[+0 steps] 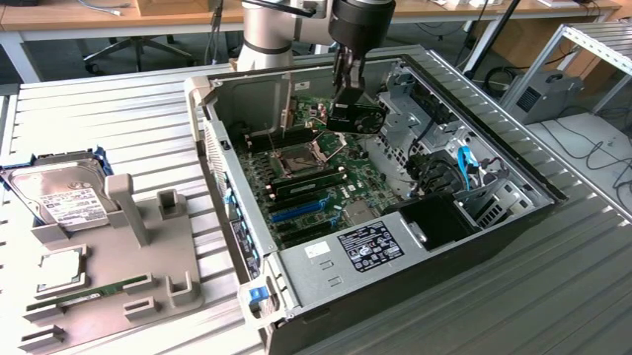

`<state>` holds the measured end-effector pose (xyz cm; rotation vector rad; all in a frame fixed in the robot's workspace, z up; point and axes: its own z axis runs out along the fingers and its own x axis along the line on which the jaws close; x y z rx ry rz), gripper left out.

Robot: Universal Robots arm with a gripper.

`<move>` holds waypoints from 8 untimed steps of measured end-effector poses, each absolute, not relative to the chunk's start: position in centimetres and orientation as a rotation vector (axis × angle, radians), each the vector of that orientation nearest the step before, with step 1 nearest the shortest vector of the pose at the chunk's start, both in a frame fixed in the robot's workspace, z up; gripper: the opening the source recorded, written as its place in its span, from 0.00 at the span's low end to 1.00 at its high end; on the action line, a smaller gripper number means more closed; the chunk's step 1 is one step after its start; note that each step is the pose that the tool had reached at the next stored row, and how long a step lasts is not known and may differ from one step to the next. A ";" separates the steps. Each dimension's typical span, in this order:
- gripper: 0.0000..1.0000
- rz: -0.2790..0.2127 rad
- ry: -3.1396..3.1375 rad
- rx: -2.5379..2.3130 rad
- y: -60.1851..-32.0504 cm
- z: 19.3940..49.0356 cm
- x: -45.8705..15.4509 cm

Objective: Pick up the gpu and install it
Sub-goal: 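Insert the gpu into the slot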

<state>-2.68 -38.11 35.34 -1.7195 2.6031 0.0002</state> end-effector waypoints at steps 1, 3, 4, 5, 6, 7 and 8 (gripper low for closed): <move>0.26 0.000 2.602 -1.722 -38.1 35.3 -2.7; 0.26 0.000 2.598 -1.728 -38.1 35.3 -2.7; 0.26 0.000 2.596 -1.730 -38.1 35.3 -2.7; 0.26 0.000 2.594 -1.733 -38.1 35.3 -2.7; 0.26 0.000 2.592 -1.736 -38.1 35.3 -2.7; 0.26 0.001 2.590 -1.739 -38.1 35.3 -2.7; 0.26 0.001 2.588 -1.742 -38.1 35.3 -2.7</move>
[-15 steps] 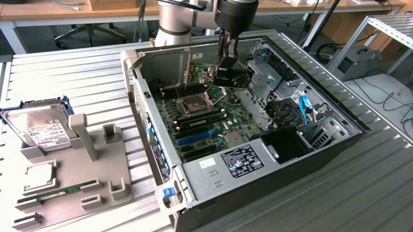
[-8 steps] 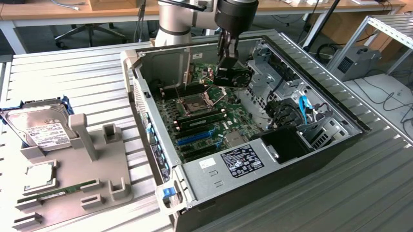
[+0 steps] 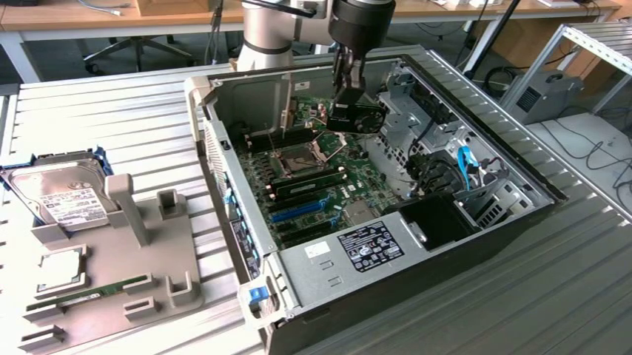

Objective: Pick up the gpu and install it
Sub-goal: 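Insert the gpu into the slot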

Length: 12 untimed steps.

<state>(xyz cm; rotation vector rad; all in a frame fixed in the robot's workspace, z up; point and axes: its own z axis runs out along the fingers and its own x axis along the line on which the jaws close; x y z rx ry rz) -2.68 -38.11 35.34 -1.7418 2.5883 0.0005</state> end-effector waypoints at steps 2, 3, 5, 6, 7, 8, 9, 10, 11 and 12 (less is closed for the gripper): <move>0.26 0.001 2.584 -1.748 -38.1 35.3 -2.7; 0.26 0.001 2.582 -1.751 -38.1 35.3 -2.7; 0.26 0.001 2.577 -1.758 -38.1 35.3 -2.7; 0.26 0.001 2.575 -1.761 -38.1 35.3 -2.7; 0.26 0.001 2.573 -1.764 -38.1 35.3 -2.7; 0.26 0.001 2.572 -1.765 -38.1 35.3 -2.7; 0.26 0.001 2.571 -1.767 -38.1 35.3 -2.7; 0.26 0.001 2.570 -1.769 -38.1 35.3 -2.7; 0.26 0.001 2.569 -1.770 -38.1 35.3 -2.7; 0.26 0.001 2.568 -1.772 -38.1 35.3 -2.7</move>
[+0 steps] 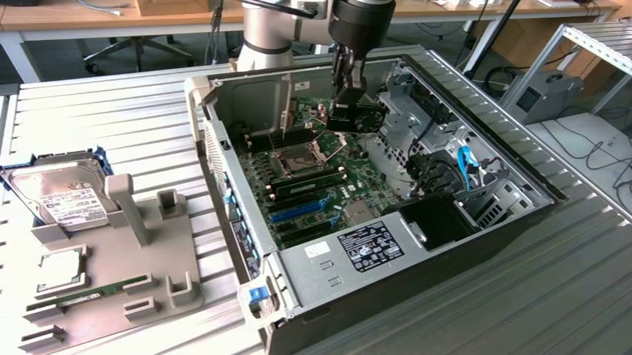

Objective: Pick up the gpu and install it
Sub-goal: 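Insert the gpu into the slot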

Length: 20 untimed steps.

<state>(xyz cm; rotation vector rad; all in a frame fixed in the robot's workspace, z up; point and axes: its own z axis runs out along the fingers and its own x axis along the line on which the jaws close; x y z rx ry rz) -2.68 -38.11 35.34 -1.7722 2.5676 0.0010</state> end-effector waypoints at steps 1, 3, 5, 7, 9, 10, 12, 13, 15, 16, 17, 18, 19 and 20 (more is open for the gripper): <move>0.26 0.001 2.566 -1.774 -38.1 35.3 -2.7; 0.26 0.001 2.563 -1.779 -38.1 35.3 -2.7; 0.26 0.001 2.560 -1.783 -38.1 35.3 -2.7; 0.26 0.001 2.556 -1.789 -38.1 35.3 -2.7; 0.26 0.001 2.553 -1.793 -38.1 35.3 -2.7; 0.26 0.001 2.551 -1.796 -38.1 35.3 -2.7; 0.26 0.001 2.548 -1.800 -38.1 35.3 -2.7; 0.26 0.001 2.546 -1.803 -38.1 35.3 -2.7; 0.26 0.001 2.543 -1.807 -38.1 35.3 -2.7; 0.26 0.001 2.542 -1.809 -38.1 35.3 -2.7; 0.26 0.001 2.540 -1.812 -38.1 35.3 -2.7; 0.26 0.001 2.538 -1.815 -38.1 35.3 -2.7; 0.26 0.002 2.533 -1.821 -38.1 35.3 -2.7; 0.26 0.002 2.529 -1.826 -38.1 35.3 -2.7</move>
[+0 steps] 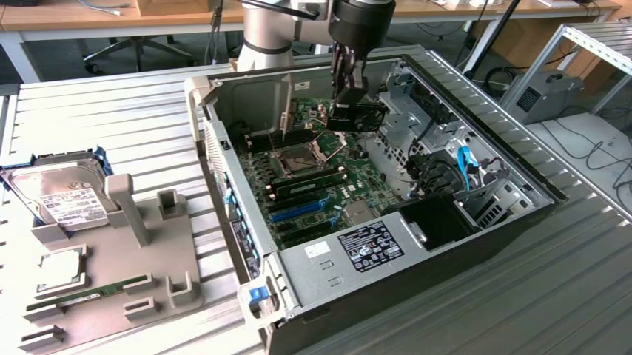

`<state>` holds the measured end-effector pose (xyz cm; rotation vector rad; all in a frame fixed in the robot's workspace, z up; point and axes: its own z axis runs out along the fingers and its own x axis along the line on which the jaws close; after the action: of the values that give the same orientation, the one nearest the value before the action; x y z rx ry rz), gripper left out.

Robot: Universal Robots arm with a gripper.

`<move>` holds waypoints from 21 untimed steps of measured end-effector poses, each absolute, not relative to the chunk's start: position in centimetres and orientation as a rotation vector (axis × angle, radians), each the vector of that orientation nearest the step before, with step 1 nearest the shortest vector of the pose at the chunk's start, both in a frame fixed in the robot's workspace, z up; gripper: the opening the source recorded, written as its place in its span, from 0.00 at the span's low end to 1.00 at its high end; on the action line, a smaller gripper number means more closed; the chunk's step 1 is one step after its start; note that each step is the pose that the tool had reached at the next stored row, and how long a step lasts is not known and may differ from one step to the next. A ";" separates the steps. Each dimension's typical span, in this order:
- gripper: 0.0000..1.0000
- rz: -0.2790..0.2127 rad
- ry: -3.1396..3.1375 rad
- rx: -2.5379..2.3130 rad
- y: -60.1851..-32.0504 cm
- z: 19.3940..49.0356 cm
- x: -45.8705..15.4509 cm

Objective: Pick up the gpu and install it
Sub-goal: 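Insert the gpu into the slot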

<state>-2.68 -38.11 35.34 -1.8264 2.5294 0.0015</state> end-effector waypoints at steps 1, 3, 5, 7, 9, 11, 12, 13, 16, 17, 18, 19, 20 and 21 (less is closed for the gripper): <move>0.26 0.002 2.525 -1.832 -38.1 35.3 -2.7; 0.26 0.002 2.520 -1.839 -38.1 35.3 -2.7; 0.26 0.002 2.513 -1.849 -38.1 35.3 -2.7; 0.26 0.002 2.504 -1.861 -38.1 35.3 -2.7; 0.26 0.002 2.494 -1.874 -38.1 35.3 -2.7; 0.26 0.002 2.485 -1.887 -38.1 35.3 -2.7; 0.26 0.002 2.479 -1.894 -38.1 35.3 -2.7; 0.26 0.003 2.476 -1.899 -38.1 35.3 -2.7; 0.26 0.003 2.464 -1.914 -38.1 35.3 -2.7; 0.26 0.003 2.461 -1.918 -38.1 35.3 -2.7; 0.26 0.003 2.457 -1.923 -38.1 35.3 -2.7; 0.26 0.003 2.453 -1.927 -38.1 35.3 -2.7; 0.26 0.003 2.449 -1.933 -38.1 35.3 -2.7; 0.26 0.003 2.445 -1.938 -38.1 35.3 -2.7</move>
<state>-2.67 -38.11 35.34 -1.9376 2.4453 0.0030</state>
